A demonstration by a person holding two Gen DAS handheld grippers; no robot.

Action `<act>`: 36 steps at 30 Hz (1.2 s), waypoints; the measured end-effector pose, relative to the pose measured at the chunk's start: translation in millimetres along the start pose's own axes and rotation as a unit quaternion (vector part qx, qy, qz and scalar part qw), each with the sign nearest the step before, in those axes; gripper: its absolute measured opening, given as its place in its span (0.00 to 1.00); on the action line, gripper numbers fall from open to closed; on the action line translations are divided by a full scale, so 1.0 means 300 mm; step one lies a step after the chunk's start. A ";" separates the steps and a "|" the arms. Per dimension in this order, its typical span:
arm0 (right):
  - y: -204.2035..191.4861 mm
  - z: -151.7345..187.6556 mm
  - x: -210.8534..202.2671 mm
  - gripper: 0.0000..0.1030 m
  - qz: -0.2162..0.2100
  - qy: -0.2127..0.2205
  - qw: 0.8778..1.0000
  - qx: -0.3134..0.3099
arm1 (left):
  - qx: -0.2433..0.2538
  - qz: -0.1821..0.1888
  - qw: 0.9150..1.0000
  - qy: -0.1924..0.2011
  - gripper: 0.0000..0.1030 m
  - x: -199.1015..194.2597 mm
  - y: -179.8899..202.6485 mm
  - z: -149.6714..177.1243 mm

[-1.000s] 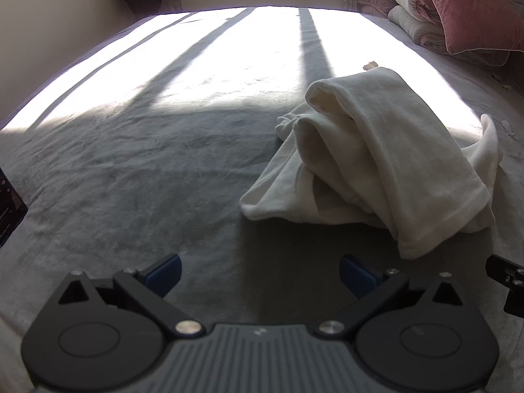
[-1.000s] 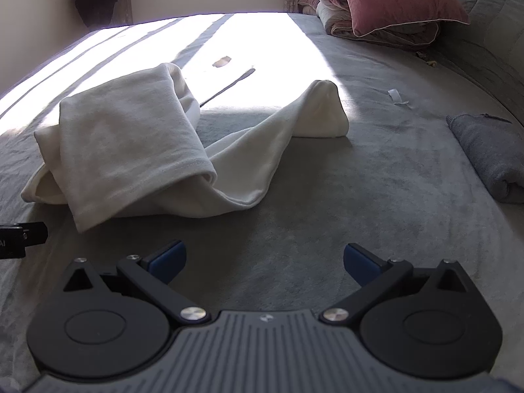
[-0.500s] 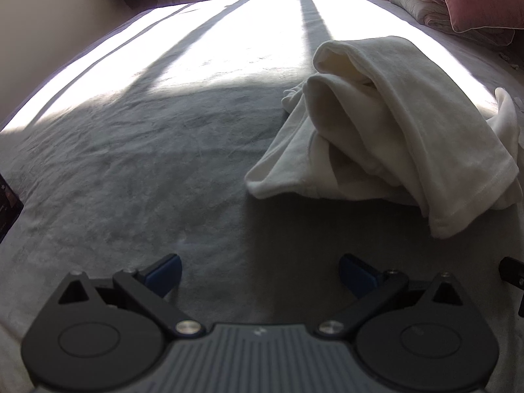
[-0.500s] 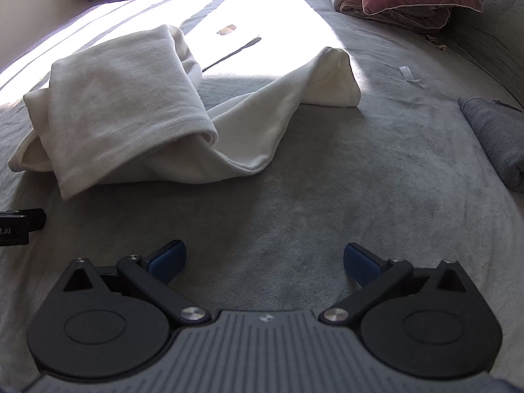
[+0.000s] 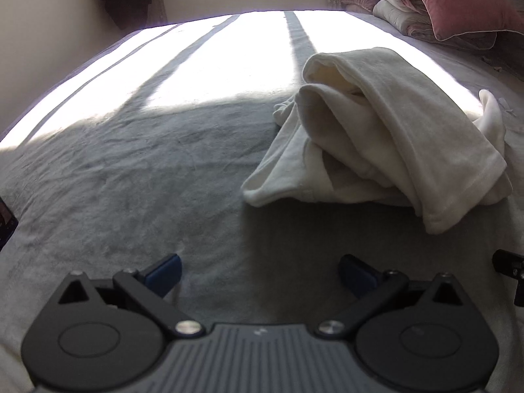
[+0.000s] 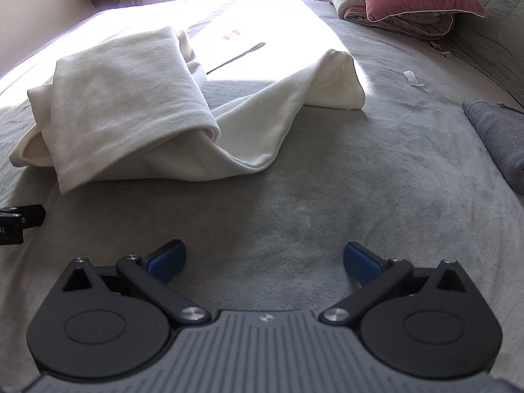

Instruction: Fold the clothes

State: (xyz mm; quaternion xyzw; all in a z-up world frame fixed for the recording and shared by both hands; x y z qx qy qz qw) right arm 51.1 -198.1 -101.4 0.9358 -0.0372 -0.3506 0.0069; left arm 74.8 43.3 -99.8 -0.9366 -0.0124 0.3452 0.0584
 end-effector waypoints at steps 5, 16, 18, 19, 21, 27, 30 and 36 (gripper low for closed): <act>-0.028 -0.028 -0.020 1.00 -0.008 0.016 1.000 -0.016 | 0.005 -0.010 1.000 0.021 1.00 -0.013 -0.020 -0.036; -0.184 -0.153 -0.099 0.95 -0.122 0.097 0.988 0.000 | 0.008 -0.016 0.999 0.040 1.00 -0.023 -0.053 -0.080; -0.208 -0.166 -0.100 0.91 -0.147 0.098 0.984 0.013 | 0.008 -0.021 0.999 0.039 1.00 -0.023 -0.061 -0.076; -0.219 -0.172 -0.099 0.87 -0.159 0.097 0.982 0.020 | 0.008 -0.025 0.999 0.038 1.00 -0.022 -0.065 -0.074; -0.241 -0.176 -0.094 0.82 -0.179 0.093 0.979 0.032 | 0.007 -0.029 0.999 0.036 1.00 -0.022 -0.069 -0.070; -0.270 -0.168 -0.073 0.58 -0.218 0.078 0.970 0.071 | 0.008 -0.024 0.999 0.035 1.00 -0.034 -0.072 -0.063; -0.265 -0.163 -0.066 0.19 -0.218 0.069 0.970 0.081 | 0.009 -0.027 0.999 0.035 0.99 -0.034 -0.076 -0.061; -0.242 -0.172 -0.099 0.03 -0.211 0.085 0.970 0.079 | -0.009 -0.023 0.999 0.035 1.00 -0.037 -0.075 -0.073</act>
Point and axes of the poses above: each gripper's, at about its wrist camera, not at the fingertips, and x roughly the way its jaws point, y to its right, z to its underside, the point moved 10 cm from there along x, roughly the way its jaws point, and after that the axes turned 8 degrees about y, right-handed, at the moved point
